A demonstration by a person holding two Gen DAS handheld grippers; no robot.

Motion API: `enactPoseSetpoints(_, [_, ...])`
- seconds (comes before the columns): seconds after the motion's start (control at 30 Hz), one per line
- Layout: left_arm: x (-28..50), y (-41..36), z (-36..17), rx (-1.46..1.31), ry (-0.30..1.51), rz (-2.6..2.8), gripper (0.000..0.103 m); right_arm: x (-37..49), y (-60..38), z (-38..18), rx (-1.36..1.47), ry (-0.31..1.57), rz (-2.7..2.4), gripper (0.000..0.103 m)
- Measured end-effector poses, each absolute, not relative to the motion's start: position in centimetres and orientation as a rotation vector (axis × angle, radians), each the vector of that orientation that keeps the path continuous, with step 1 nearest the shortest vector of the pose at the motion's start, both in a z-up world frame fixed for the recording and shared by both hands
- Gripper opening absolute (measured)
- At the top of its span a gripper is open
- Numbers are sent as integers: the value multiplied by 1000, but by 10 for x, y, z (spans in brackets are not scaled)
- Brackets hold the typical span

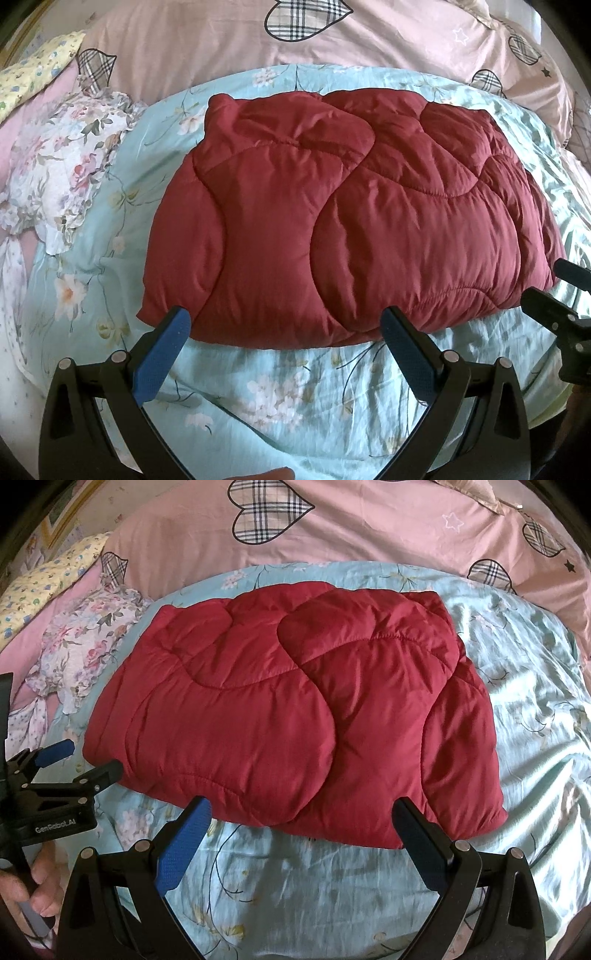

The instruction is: Fold large clothes

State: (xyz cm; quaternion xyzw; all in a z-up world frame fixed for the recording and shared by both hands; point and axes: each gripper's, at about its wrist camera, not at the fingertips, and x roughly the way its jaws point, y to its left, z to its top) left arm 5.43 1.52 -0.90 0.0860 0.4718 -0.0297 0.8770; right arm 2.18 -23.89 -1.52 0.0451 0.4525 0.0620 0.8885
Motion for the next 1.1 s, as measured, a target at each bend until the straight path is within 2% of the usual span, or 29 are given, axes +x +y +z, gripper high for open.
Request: enactPoseSetpoints(1.1, [55,13,-1,183,954,-52,103,26,-244,-7,100,926,130,99])
